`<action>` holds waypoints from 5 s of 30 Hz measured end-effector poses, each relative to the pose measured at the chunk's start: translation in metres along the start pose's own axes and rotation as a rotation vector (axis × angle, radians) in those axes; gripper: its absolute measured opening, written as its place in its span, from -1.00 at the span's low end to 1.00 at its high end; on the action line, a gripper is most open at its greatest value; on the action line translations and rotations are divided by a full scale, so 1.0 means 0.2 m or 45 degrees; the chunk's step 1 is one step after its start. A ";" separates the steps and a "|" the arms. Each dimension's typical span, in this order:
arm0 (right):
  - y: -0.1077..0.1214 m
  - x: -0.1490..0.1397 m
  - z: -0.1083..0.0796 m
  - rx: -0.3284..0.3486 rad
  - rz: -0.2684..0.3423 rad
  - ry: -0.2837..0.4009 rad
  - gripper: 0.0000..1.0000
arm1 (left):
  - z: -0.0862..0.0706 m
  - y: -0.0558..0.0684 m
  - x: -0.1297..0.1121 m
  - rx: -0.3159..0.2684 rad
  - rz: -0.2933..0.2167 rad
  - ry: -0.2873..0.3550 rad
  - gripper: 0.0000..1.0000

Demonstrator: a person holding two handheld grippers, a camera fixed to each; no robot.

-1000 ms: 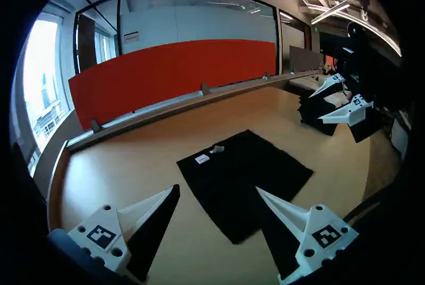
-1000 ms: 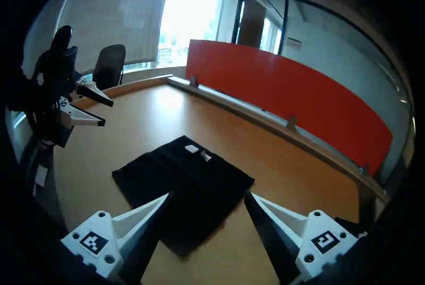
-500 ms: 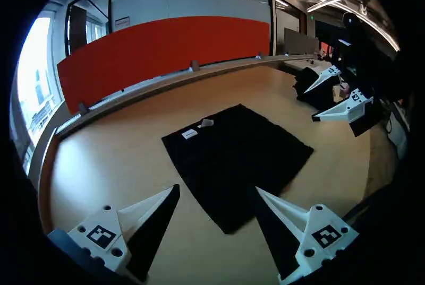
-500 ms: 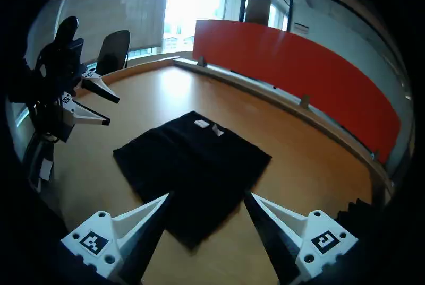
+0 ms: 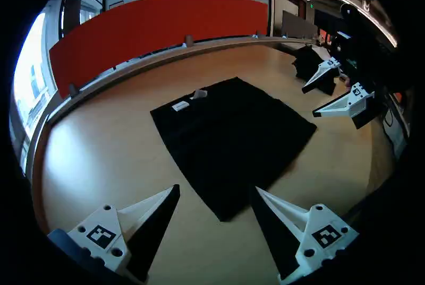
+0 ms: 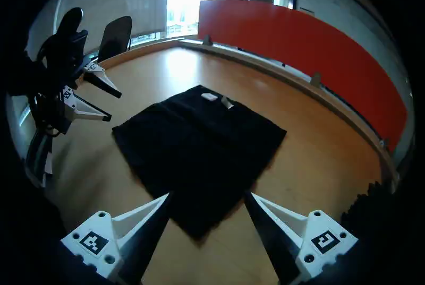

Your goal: Fold towel

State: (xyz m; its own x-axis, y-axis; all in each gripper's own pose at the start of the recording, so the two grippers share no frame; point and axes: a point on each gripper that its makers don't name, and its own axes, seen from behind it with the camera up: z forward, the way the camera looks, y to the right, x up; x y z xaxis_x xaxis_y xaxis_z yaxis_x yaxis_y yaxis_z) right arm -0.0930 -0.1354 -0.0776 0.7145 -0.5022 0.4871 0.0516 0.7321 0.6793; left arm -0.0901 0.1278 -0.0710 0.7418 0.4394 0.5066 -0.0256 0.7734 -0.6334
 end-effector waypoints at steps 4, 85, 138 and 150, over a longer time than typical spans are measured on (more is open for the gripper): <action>-0.01 -0.06 0.02 0.018 -0.001 -0.038 1.00 | 0.04 0.01 -0.06 -0.015 -0.006 -0.050 0.88; -0.05 -0.06 -0.09 0.080 0.029 -0.087 -0.66 | -0.04 0.10 -0.03 -0.031 -0.088 -0.196 -0.73; -0.15 0.21 -0.53 0.140 -0.005 -0.059 -0.66 | -0.46 0.18 0.25 -0.061 -0.180 -0.155 -0.73; -0.12 0.21 -0.50 0.141 -0.022 -0.083 -0.66 | -0.42 0.15 0.26 -0.047 -0.186 -0.159 -0.73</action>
State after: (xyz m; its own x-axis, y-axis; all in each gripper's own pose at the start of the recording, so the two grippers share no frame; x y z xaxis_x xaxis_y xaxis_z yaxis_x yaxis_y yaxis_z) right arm 0.0047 -0.1281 -0.1282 0.6673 -0.5459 0.5067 -0.0162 0.6695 0.7426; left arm 0.0039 0.1358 -0.1125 0.6470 0.3788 0.6618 0.1022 0.8170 -0.5676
